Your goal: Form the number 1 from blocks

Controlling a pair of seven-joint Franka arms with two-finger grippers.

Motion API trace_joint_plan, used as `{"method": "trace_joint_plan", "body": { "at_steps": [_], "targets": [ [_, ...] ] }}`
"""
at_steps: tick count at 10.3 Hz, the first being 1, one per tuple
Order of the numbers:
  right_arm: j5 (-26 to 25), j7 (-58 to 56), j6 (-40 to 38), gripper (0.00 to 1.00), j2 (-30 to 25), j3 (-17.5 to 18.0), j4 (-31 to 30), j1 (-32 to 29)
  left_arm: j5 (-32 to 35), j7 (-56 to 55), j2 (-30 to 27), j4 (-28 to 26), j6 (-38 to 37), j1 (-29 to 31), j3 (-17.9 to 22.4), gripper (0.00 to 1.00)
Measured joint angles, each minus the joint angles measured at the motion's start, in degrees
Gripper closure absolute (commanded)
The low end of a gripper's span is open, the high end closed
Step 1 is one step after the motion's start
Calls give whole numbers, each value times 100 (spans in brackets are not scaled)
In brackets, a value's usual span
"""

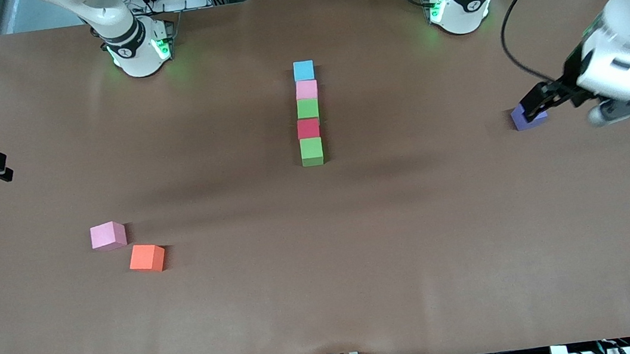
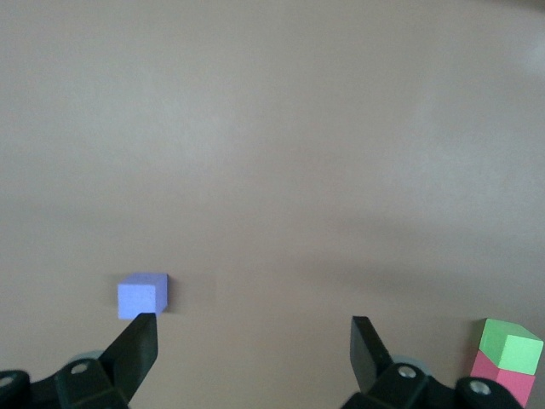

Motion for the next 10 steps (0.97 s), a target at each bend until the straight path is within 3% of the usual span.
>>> {"method": "trace_joint_plan", "body": {
  "at_steps": [2, 6, 10],
  "targets": [
    [0, 0, 0, 0, 1, 1, 1, 0, 0, 128, -98, 260, -120, 0, 35, 0],
    [0, 0, 0, 0, 3, 1, 1, 0, 0, 920, -106, 671, -1059, -1, 52, 0],
    [0, 0, 0, 0, 8, 1, 1, 0, 35, 1137, -105, 741, -1341, -1, 102, 0]
  ]
}}
